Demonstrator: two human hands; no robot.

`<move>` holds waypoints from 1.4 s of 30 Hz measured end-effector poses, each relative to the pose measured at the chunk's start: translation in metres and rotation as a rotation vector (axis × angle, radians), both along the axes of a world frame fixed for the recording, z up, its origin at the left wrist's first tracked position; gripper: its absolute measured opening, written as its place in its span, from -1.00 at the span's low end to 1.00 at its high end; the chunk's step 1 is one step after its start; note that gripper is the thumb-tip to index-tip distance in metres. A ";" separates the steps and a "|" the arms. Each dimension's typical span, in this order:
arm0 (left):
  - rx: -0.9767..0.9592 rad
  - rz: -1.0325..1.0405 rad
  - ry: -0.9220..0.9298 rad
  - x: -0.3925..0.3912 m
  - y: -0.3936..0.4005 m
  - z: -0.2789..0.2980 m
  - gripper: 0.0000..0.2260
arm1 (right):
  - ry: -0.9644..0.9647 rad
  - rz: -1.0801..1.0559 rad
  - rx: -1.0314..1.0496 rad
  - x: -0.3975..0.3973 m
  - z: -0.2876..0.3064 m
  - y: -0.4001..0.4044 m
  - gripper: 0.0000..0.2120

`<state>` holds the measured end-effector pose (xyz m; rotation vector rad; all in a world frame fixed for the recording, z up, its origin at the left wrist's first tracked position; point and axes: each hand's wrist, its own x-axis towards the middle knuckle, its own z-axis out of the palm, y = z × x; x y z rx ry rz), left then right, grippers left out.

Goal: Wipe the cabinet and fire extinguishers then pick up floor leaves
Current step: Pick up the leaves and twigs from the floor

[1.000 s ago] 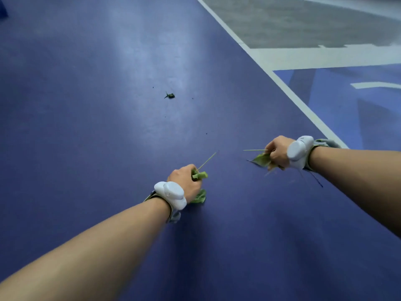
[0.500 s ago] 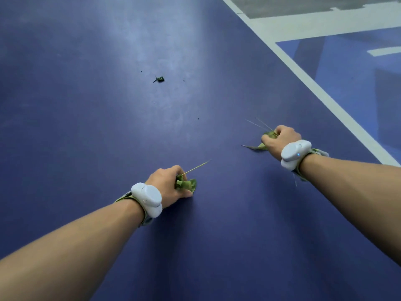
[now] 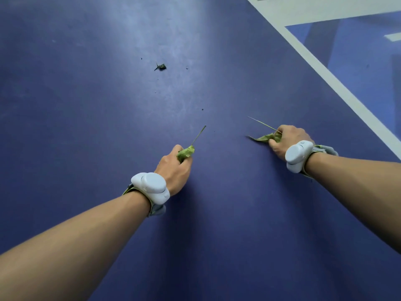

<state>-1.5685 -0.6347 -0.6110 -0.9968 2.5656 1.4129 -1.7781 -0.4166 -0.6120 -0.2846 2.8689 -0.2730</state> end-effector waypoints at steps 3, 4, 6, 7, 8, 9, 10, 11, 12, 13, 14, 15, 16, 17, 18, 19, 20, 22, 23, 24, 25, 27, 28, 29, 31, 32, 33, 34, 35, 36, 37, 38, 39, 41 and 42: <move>0.053 0.112 0.032 -0.003 -0.009 0.004 -0.78 | -0.055 0.031 -0.228 0.011 0.008 -0.027 -0.81; 0.097 0.155 0.041 -0.004 -0.013 0.008 -0.83 | -0.072 0.051 -0.296 0.015 0.012 -0.039 -0.80; 0.197 0.207 0.062 -0.005 -0.028 0.013 -0.83 | -0.113 0.098 -0.407 0.022 0.021 -0.066 -0.75; 0.221 0.211 0.067 -0.005 -0.036 0.017 -0.79 | -0.138 0.121 -0.460 0.025 0.026 -0.080 -0.72; 0.228 0.208 0.071 -0.006 -0.046 0.021 -0.78 | -0.161 0.146 -0.506 0.030 0.031 -0.095 -0.66; 0.230 0.208 0.079 -0.008 -0.056 0.024 -0.78 | -0.179 0.174 -0.536 0.034 0.036 -0.110 -0.61; 0.244 0.222 0.091 -0.010 -0.065 0.030 -0.79 | -0.190 0.198 -0.552 0.038 0.043 -0.125 -0.57; 0.263 0.244 0.106 -0.012 -0.074 0.035 -0.81 | -0.203 0.214 -0.563 0.040 0.049 -0.139 -0.57; 0.279 0.269 0.125 -0.016 -0.084 0.041 -0.86 | -0.216 0.226 -0.571 0.043 0.057 -0.153 -0.59; 0.298 0.289 0.131 -0.019 -0.093 0.048 -0.92 | -0.237 0.232 -0.585 0.044 0.066 -0.164 -0.64; 0.319 0.307 0.141 -0.022 -0.102 0.057 -0.86 | -0.251 0.235 -0.593 0.046 0.077 -0.174 -0.70; 0.337 0.334 0.148 -0.026 -0.116 0.066 -0.78 | -0.255 0.249 -0.590 0.046 0.091 -0.185 -0.76; 0.359 0.365 0.143 -0.028 -0.128 0.076 -0.74 | -0.254 0.264 -0.579 0.046 0.108 -0.194 -0.82; 0.379 0.387 0.129 -0.027 -0.139 0.088 -0.72 | -0.260 0.274 -0.573 0.046 0.125 -0.202 -0.84; 0.400 0.409 0.127 -0.028 -0.149 0.099 -0.72 | -0.259 0.269 -0.575 0.045 0.142 -0.207 -0.84; 0.419 0.422 0.129 -0.029 -0.160 0.110 -0.72 | -0.254 0.246 -0.574 0.040 0.154 -0.214 -0.85; 0.425 0.424 0.126 -0.031 -0.172 0.124 -0.72 | -0.260 0.212 -0.567 0.035 0.168 -0.222 -0.86; 0.410 0.408 0.115 -0.035 -0.186 0.138 -0.71 | -0.313 0.120 -0.559 0.027 0.179 -0.230 -0.78; 0.412 0.406 0.125 -0.040 -0.195 0.147 -0.70 | -0.355 0.092 -0.562 0.021 0.185 -0.238 -0.74; 0.413 0.414 0.132 -0.045 -0.202 0.157 -0.70 | -0.387 0.098 -0.555 0.017 0.190 -0.245 -0.73; 0.422 0.426 0.148 -0.050 -0.210 0.163 -0.70 | -0.406 0.128 -0.521 0.011 0.193 -0.253 -0.73; 0.442 0.469 0.171 -0.068 -0.230 0.164 -0.70 | -0.412 0.180 -0.445 -0.010 0.190 -0.278 -0.73; 0.445 0.472 0.166 -0.070 -0.230 0.163 -0.69 | -0.403 0.201 -0.424 -0.014 0.186 -0.284 -0.74; 0.448 0.481 0.159 -0.077 -0.236 0.158 -0.69 | -0.379 0.216 -0.410 -0.026 0.175 -0.298 -0.74; 0.447 0.494 0.138 -0.089 -0.246 0.142 -0.70 | -0.321 0.241 -0.361 -0.049 0.152 -0.327 -0.71; 0.452 0.512 0.126 -0.096 -0.252 0.131 -0.72 | -0.326 0.260 -0.340 -0.060 0.137 -0.342 -0.69; 0.458 0.530 0.117 -0.102 -0.258 0.122 -0.73 | -0.335 0.263 -0.318 -0.069 0.124 -0.355 -0.69; 0.465 0.539 0.113 -0.109 -0.265 0.112 -0.72 | -0.335 0.264 -0.292 -0.077 0.112 -0.368 -0.72; 0.468 0.538 0.104 -0.116 -0.272 0.103 -0.71 | -0.322 0.241 -0.271 -0.085 0.100 -0.377 -0.75; 0.468 0.545 0.094 -0.126 -0.280 0.094 -0.71 | -0.297 0.229 -0.280 -0.093 0.088 -0.387 -0.81; 0.465 0.554 0.085 -0.135 -0.288 0.087 -0.70 | -0.271 0.217 -0.302 -0.099 0.079 -0.392 -0.88; 0.461 0.568 0.072 -0.145 -0.295 0.080 -0.70 | -0.251 0.215 -0.320 -0.104 0.069 -0.397 -0.93; 0.452 0.584 0.063 -0.155 -0.302 0.076 -0.70 | -0.243 0.223 -0.330 -0.110 0.057 -0.404 -0.90; 0.461 0.595 0.046 -0.171 -0.315 0.068 -0.71 | -0.267 0.260 -0.275 -0.119 0.038 -0.413 -0.74; 0.482 0.594 0.033 -0.176 -0.320 0.064 -0.71 | -0.272 0.284 -0.212 -0.124 0.030 -0.418 -0.69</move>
